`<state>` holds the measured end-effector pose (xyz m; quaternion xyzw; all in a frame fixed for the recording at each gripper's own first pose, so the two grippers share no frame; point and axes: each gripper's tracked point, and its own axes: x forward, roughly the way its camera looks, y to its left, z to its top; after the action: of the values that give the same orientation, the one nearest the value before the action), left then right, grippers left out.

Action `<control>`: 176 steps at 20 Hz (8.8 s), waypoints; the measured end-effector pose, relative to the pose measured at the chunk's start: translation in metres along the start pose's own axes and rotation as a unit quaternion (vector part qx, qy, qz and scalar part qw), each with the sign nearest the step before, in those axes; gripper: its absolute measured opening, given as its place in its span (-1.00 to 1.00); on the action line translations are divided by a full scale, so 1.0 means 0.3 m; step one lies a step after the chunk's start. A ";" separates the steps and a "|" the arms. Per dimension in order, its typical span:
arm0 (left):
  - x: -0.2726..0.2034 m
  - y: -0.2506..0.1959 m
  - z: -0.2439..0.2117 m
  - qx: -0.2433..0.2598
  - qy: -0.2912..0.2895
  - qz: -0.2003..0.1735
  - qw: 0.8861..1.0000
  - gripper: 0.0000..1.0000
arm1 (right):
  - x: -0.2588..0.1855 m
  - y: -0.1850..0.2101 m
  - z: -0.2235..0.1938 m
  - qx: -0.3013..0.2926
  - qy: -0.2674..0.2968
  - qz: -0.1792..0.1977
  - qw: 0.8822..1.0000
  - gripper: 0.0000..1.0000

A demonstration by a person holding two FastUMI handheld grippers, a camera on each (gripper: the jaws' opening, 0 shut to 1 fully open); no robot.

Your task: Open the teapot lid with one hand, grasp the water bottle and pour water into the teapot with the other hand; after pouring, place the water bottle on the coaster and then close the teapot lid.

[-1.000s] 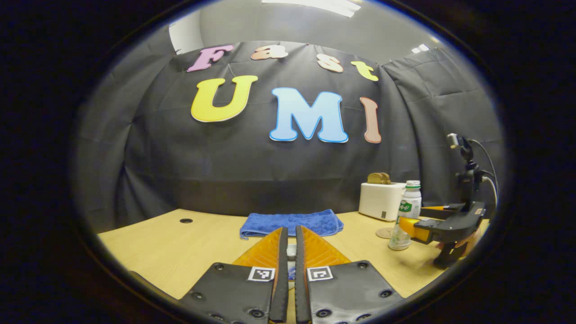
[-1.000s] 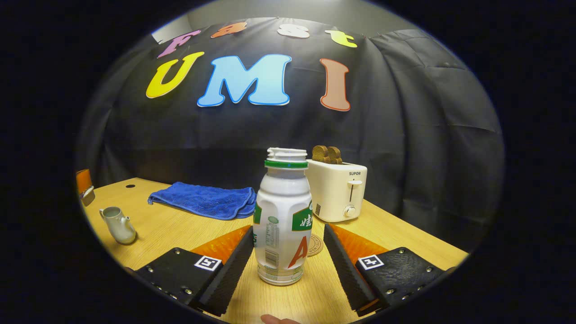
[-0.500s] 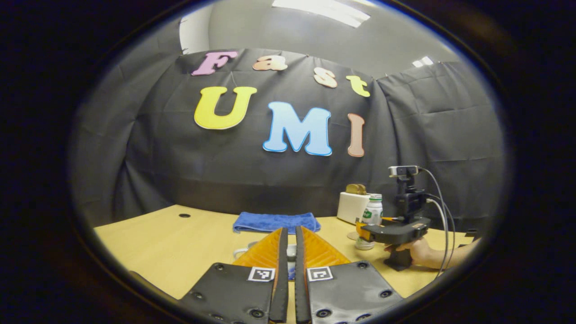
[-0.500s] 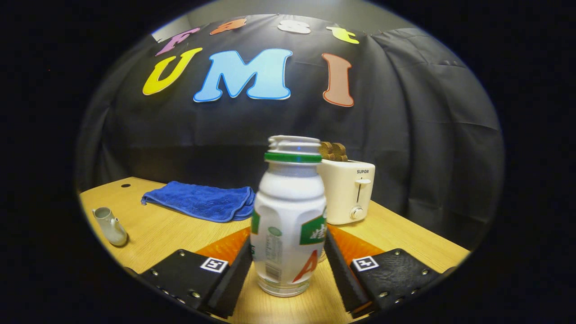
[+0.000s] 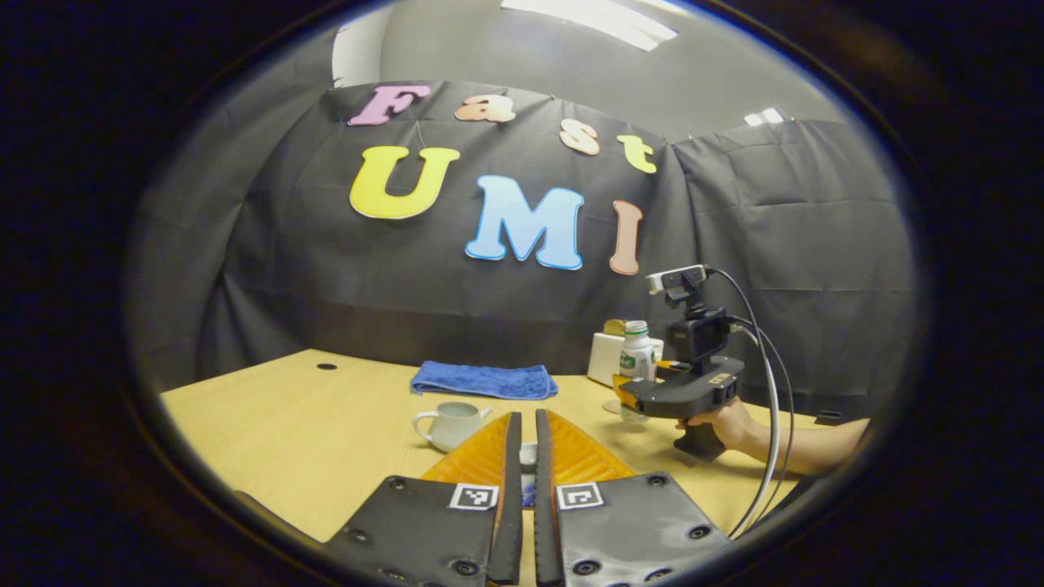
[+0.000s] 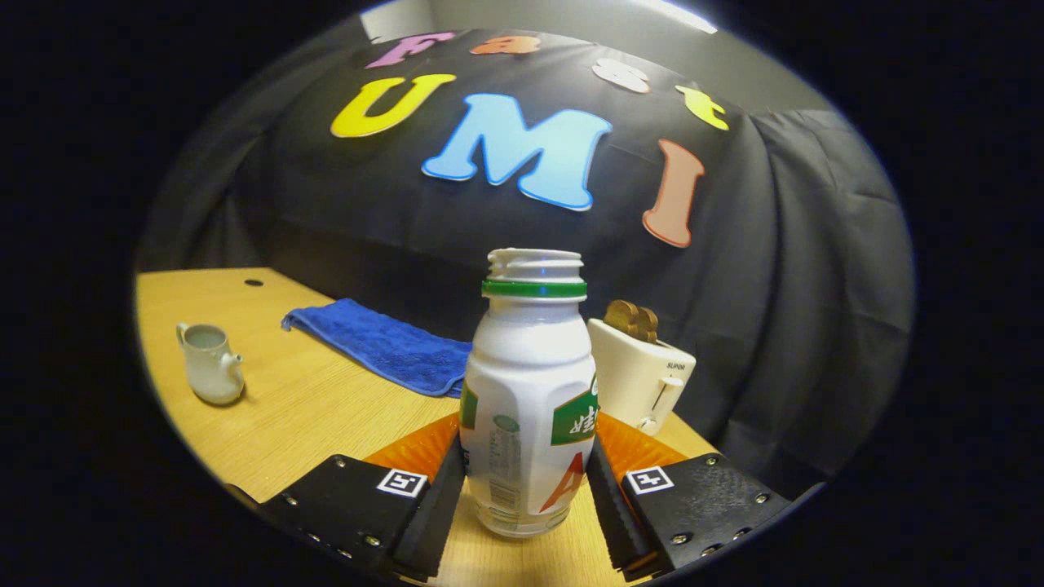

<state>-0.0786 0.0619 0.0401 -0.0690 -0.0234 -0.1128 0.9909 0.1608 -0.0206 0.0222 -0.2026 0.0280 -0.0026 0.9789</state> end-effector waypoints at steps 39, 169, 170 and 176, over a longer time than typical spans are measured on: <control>-0.132 -0.013 -0.101 0.156 0.015 0.029 0.987 -0.75 | 0.030 0.481 0.190 -0.605 -0.122 0.024 0.787 0.43; 0.668 0.322 -0.126 0.032 0.072 0.073 0.994 0.76 | -0.162 -0.023 -0.054 0.099 -0.005 0.104 0.990 0.43; 0.647 0.308 -0.090 0.018 0.055 0.067 0.996 0.87 | -0.141 -0.048 -0.040 0.107 -0.005 0.092 0.990 0.43; 0.455 0.224 -0.068 0.002 0.038 0.019 0.999 0.99 | 0.008 -0.131 0.008 0.149 0.015 0.064 0.987 0.43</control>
<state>0.0702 0.0937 0.0196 -0.0630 0.0153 -0.0970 0.9932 0.1636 -0.0558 0.0399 -0.0521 0.0550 0.0534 0.9957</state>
